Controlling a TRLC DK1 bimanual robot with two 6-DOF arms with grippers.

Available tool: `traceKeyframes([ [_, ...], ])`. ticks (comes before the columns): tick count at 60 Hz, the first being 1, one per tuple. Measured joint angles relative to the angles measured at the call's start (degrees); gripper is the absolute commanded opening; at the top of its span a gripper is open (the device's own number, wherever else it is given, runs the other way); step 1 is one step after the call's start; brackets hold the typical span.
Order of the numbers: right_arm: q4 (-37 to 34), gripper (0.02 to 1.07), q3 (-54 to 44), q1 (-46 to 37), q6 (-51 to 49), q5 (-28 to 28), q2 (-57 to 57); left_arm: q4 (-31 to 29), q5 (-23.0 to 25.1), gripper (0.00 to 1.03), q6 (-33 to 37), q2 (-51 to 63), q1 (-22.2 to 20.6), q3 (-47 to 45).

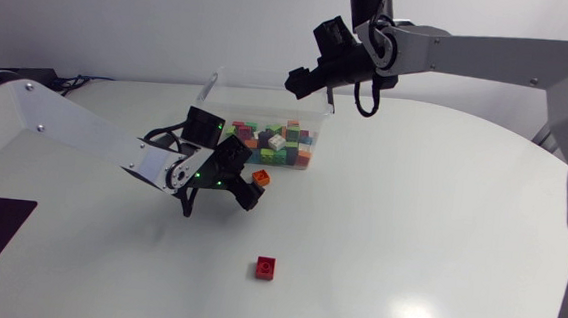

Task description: Place the duplo bricks in the container

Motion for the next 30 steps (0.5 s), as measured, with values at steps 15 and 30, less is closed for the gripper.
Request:
traceKeyframes([
  [15,3.5,1.04,-17.0,-0.5,0.0,-2.8,-14.7,2.7,1.4,0.98,0.0,3.7,3.0,1.5],
  [30,4.1,1.04,-33.6,-2.1,-0.2,-6.8,-29.8,3.6,6.9,0.98,0.0,7.9,5.9,4.0],
])
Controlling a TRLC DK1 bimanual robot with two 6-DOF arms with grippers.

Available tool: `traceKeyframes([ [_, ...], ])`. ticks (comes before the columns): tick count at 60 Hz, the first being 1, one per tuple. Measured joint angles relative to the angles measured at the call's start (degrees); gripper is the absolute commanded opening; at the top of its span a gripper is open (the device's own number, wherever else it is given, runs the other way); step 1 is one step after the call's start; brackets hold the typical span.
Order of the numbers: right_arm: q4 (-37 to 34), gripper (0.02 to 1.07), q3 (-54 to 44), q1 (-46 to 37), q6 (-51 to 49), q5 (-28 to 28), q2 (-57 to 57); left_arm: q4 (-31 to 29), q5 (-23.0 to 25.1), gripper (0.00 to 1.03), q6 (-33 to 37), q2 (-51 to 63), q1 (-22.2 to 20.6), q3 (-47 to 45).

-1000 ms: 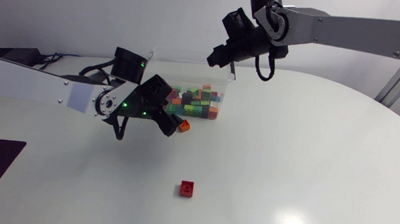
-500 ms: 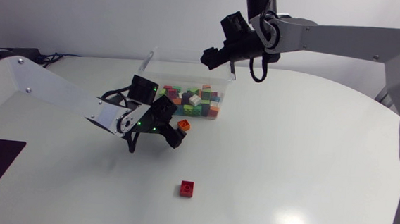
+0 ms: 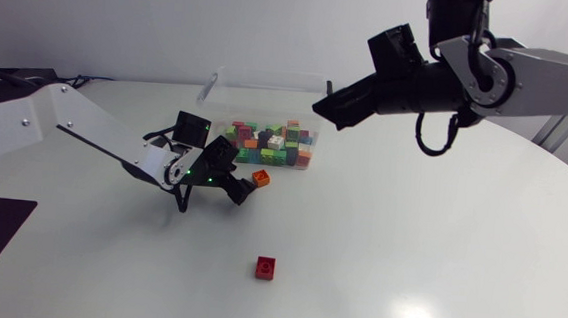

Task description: Place the duplo bricks in the container

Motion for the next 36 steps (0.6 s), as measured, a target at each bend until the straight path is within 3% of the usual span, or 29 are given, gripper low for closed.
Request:
traceKeyframes([
  [13,-2.5,1.04,-9.9,0.1,-1.6,-0.9,-7.5,0.2,5.3,0.98,0.0,1.2,0.6,1.2],
  [36,-9.1,1.03,-17.4,7.2,-10.5,-1.6,-7.2,0.2,7.0,0.96,0.0,2.9,-0.4,3.5],
])
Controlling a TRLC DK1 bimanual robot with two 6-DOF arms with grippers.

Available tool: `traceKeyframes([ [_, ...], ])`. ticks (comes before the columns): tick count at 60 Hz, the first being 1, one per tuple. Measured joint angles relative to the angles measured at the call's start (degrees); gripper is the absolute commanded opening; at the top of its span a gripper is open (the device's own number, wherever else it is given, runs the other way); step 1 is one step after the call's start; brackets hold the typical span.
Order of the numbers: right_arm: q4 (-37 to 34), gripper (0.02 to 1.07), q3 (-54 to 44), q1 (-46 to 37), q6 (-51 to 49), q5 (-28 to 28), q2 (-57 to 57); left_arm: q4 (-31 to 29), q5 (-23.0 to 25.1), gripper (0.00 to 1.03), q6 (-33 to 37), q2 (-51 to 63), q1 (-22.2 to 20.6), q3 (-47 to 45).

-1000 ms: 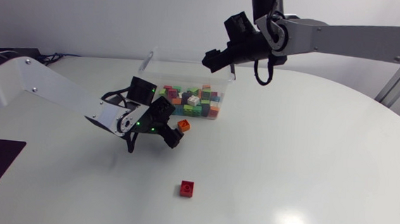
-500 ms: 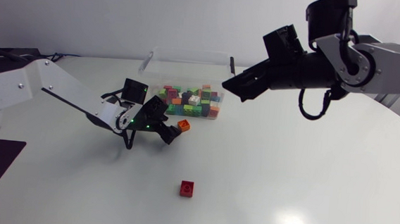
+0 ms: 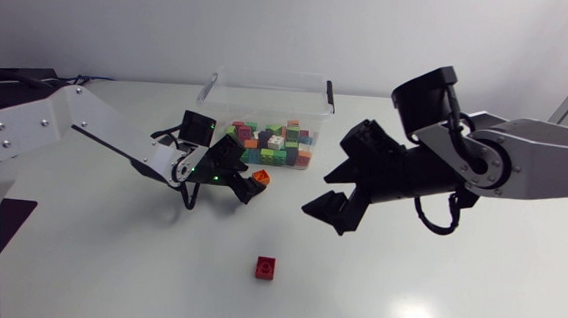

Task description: Place the duplo bricks in the container

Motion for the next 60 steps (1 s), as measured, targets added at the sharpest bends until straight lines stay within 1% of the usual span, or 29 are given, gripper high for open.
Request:
traceKeyframes([
  [4,-1.3,1.03,0.0,1.1,-2.4,-0.2,1.9,0.0,0.2,0.96,0.0,0.2,-0.6,0.5],
  [10,-3.0,1.03,0.0,2.4,-5.6,-0.3,5.6,0.0,0.2,0.84,0.0,1.0,-1.4,1.4],
  [12,-3.3,1.03,0.0,3.2,-6.5,0.0,6.9,0.1,0.2,0.77,0.0,1.3,-1.7,1.6],
  [13,-3.4,1.03,0.1,3.6,-6.9,0.2,7.4,0.1,0.2,0.71,0.0,1.4,-1.8,1.6],
  [15,-4.3,1.03,0.4,4.5,-7.7,0.7,8.3,0.2,0.2,0.56,0.0,1.6,-1.9,1.7],
  [17,-4.7,1.03,1.0,5.7,-8.6,1.0,9.6,0.2,0.2,0.39,0.0,1.8,-2.0,1.7],
  [29,-6.9,1.03,5.6,10.1,-12.6,3.6,16.8,-0.4,0.2,0.34,0.1,1.8,-2.3,1.9],
  [36,-10.3,1.02,9.3,11.0,-15.3,4.9,20.9,-0.9,0.2,0.33,1.0,1.6,-2.9,1.8],
  [44,-13.1,1.02,12.9,12.0,-16.8,6.7,23.8,-2.8,0.3,0.33,2.1,-0.9,-3.0,-0.7],
  [51,-14.8,1.02,15.7,13.6,-17.3,7.9,26.1,-5.7,0.8,0.33,3.4,-4.9,-2.0,-3.4],
  [57,-16.4,1.02,17.8,15.0,-17.9,8.9,28.0,-8.2,0.8,0.33,4.9,-9.8,-0.1,-5.2],
  [60,-17.0,0.98,18.4,15.5,-17.9,9.7,28.7,-9.6,0.8,0.33,5.4,-12.2,0.7,-5.9],
])
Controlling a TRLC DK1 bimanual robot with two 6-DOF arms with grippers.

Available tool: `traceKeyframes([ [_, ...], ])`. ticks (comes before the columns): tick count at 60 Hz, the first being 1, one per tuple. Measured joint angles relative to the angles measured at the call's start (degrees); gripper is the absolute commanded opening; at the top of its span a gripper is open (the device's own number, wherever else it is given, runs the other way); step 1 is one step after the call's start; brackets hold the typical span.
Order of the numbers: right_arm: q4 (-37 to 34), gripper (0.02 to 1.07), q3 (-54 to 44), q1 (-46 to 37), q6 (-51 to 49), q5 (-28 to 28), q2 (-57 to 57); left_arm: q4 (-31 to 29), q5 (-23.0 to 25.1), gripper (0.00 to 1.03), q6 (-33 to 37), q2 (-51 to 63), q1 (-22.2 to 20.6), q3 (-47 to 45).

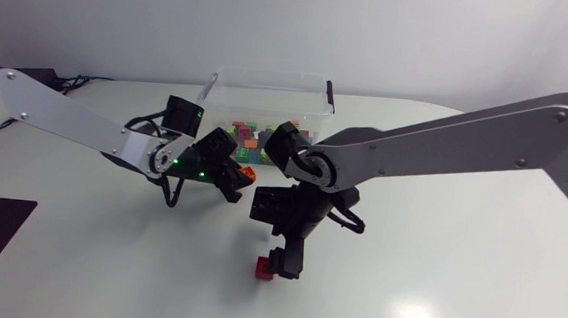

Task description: Place the duplo bricks in the container

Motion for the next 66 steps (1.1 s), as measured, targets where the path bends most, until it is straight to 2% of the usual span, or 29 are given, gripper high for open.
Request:
traceKeyframes([
  [16,-2.2,0.97,2.1,2.5,-0.2,2.1,2.2,-8.8,0.2,0.33,3.8,-10.8,3.9,-1.5],
  [27,-2.1,0.98,2.2,2.9,0.1,3.3,2.3,-10.3,0.2,0.33,5.2,-15.2,5.8,-3.1],
  [51,-2.0,1.00,2.1,5.3,2.5,4.8,-3.8,-12.2,0.2,0.33,5.7,-19.3,5.9,-5.1],
  [66,-0.4,1.00,-0.5,7.1,3.1,4.8,-3.5,-16.6,0.2,0.33,5.9,-20.7,6.6,-3.4],
])
